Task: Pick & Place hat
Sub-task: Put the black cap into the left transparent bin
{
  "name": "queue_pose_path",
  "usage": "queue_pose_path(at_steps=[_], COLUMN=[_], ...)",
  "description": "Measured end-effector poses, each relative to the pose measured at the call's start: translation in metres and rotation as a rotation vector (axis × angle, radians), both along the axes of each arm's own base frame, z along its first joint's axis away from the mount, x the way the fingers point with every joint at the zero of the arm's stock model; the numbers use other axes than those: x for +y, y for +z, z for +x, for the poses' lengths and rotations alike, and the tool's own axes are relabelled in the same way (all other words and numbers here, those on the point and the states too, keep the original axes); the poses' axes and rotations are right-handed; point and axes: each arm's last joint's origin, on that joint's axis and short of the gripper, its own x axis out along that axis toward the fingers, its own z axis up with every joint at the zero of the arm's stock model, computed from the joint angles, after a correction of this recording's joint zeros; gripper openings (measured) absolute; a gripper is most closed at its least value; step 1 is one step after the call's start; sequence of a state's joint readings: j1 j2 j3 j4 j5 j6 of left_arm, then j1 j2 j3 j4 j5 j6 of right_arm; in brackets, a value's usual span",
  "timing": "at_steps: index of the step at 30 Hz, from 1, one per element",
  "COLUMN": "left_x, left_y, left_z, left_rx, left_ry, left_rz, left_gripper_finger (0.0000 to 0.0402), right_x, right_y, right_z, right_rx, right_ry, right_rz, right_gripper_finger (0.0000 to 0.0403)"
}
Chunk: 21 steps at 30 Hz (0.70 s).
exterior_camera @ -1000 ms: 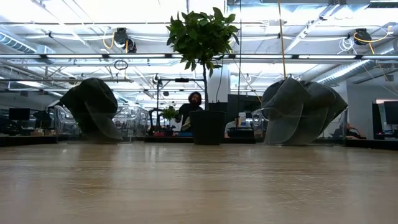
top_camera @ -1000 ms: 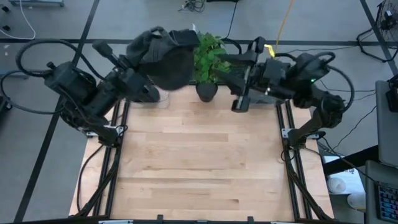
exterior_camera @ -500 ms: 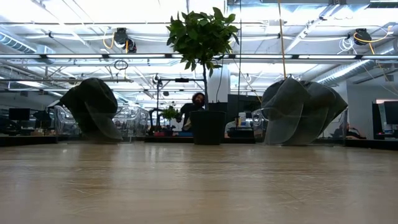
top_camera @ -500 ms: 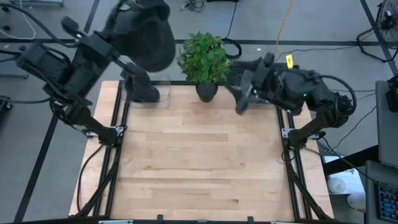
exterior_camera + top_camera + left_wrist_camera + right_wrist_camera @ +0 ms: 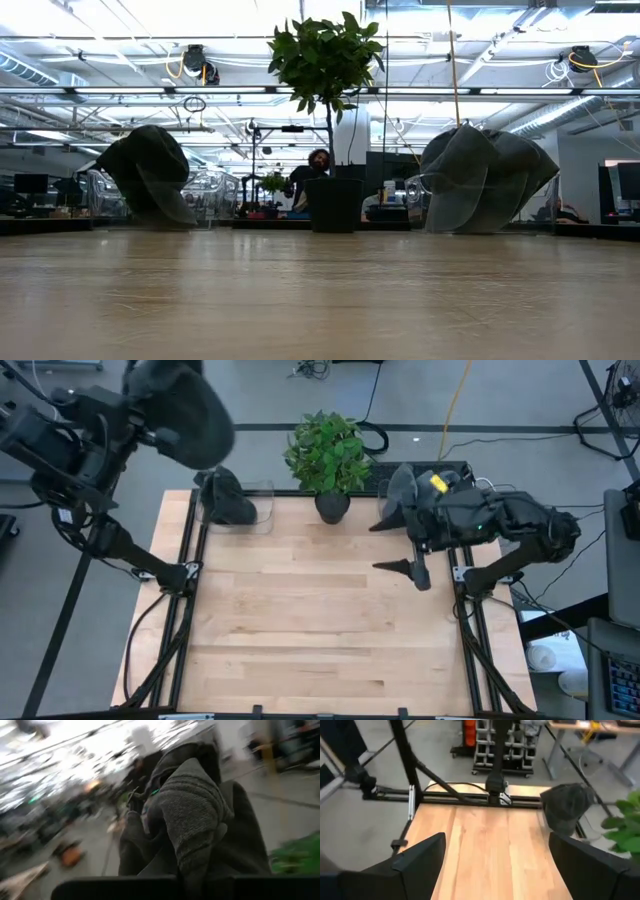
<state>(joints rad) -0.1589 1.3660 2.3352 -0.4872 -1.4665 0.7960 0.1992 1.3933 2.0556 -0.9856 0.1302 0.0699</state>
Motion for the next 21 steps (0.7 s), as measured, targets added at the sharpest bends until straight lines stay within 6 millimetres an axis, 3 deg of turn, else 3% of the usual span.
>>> queue_pose_path(at_steps=[6,15,21], left_x=[0.006,0.01,0.01], left_y=[-0.004,-0.005,-0.005], left_z=[-0.004,-0.003,0.001], left_rx=[-0.002,0.008,-0.008], left_ry=[0.098,0.117,0.115], left_rz=[-0.032,-0.022,-0.023], left_gripper_finger=[0.0,0.0,0.0], right_x=[0.017,0.003,-0.002], right_y=[-0.044,-0.129,-0.184], right_z=[-0.014,-0.063,-0.079], right_rx=[-0.121,-0.372,-0.398], right_ry=[0.178,0.13,0.113], right_rz=[-0.098,0.109,0.188], right_gripper_finger=[0.0345,0.0345,0.0345])
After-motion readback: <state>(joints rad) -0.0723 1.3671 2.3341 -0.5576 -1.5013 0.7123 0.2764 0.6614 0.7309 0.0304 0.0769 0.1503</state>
